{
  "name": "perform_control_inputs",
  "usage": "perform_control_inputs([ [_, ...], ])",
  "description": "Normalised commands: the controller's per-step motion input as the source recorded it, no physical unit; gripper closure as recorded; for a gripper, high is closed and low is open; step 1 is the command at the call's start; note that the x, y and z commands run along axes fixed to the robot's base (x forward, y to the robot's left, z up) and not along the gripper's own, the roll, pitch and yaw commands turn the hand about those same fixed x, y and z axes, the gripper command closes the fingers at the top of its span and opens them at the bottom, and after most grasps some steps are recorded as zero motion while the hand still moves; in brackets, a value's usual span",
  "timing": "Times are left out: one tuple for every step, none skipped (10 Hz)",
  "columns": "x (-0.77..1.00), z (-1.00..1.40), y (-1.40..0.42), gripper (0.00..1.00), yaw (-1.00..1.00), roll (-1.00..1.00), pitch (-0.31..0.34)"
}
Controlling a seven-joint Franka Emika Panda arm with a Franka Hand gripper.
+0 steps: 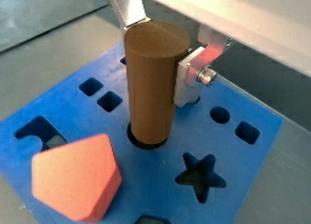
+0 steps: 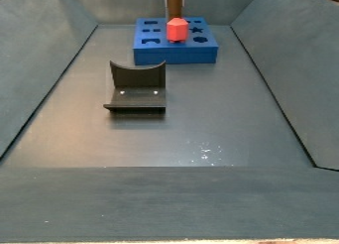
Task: Pick up the round object. Move up. Place the round object on the fixture. Regrasp the round object. Move to above the board. Insert the round object.
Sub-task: Insert the round object.
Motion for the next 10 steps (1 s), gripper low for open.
perform_control_inputs([
  [0.0,-0.24,0.13,1.0,-0.09,-0.41,0.0],
  [0.03,-0.29,0.04,1.0,-0.1,-0.48,0.0],
  [0.09,-0.33,0.0,1.0,-0.13,-0.51,0.0],
  [0.08,-0.51,0.0,1.0,-0.13,-0.58,-0.014],
  [0.07,-0.53,0.0,1.0,-0.15,-0.57,-0.086],
  [0.03,-0.64,0.0,1.0,-0.15,-0.45,-0.143],
  [0.01,-0.69,0.0,1.0,-0.14,-0.41,-0.1],
  [0.0,-0.34,-0.04,1.0,-0.06,-0.13,-0.017],
  [-0.04,-0.05,0.0,1.0,0.05,-0.06,-0.049],
  [0.0,0.0,0.0,1.0,0.0,0.0,0.0],
])
